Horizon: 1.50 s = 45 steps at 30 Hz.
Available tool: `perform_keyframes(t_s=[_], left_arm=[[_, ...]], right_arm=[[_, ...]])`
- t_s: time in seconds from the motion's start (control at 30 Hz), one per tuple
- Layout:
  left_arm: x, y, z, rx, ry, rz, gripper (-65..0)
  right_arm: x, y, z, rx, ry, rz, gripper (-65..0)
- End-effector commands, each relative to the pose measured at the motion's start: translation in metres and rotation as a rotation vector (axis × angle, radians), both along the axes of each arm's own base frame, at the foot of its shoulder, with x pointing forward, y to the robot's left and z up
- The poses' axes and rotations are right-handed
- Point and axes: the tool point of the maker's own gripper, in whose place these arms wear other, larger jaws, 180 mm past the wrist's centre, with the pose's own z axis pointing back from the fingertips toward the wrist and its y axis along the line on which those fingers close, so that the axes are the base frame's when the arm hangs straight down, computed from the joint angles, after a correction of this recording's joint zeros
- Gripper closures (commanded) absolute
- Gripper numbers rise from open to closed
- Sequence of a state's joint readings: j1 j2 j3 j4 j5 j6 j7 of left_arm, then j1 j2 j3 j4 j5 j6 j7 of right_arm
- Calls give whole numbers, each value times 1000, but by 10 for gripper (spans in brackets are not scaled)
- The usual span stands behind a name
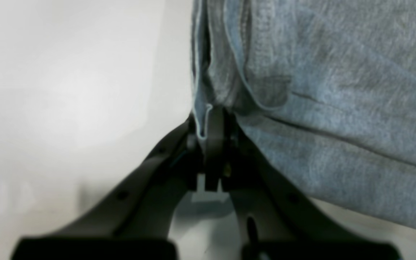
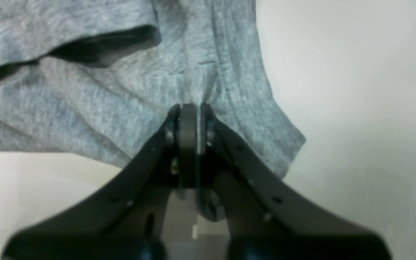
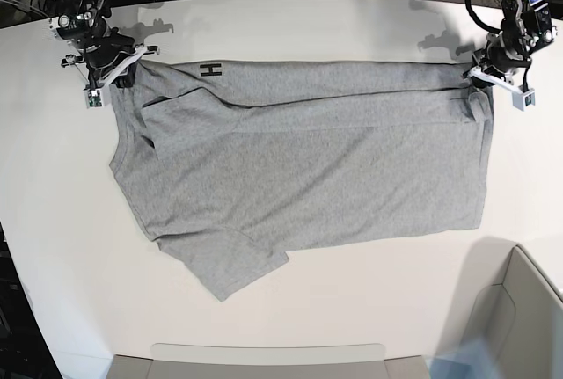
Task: Fold the T-shirt properly
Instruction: 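Drag the shirt toward the robot with both grippers, then release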
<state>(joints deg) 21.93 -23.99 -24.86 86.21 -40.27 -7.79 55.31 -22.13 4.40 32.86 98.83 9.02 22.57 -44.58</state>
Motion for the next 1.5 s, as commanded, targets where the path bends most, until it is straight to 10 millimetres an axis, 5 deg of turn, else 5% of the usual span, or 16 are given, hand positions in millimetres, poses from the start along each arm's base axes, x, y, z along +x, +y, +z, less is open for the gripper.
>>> perform_keyframes(t_s=[0.0, 0.3, 0.7, 1.07, 1.2, 1.27, 1.47], left_arm=[[-35, 9, -11, 30, 143, 8, 0], [-60, 26, -8, 76, 206, -10, 0], [-96, 31, -11, 88, 288, -21, 0], [-73, 23, 5, 107, 224, -67, 0], [-72, 23, 6, 110, 215, -66, -125], [-67, 22, 8, 114, 202, -73, -171], [-45, 12, 28, 136, 131, -123, -175]], right_arm=[[-13, -6, -4, -30, 54, 12, 0], [-55, 7, -9, -21, 114, 18, 0], [-82, 6, -16, -23, 171, 18, 0], [-76, 8, -7, -32, 148, 27, 0], [-73, 8, -6, -34, 139, 25, 0], [-72, 8, -5, -34, 134, 25, -47], [-63, 11, 6, -44, 98, 40, -176]])
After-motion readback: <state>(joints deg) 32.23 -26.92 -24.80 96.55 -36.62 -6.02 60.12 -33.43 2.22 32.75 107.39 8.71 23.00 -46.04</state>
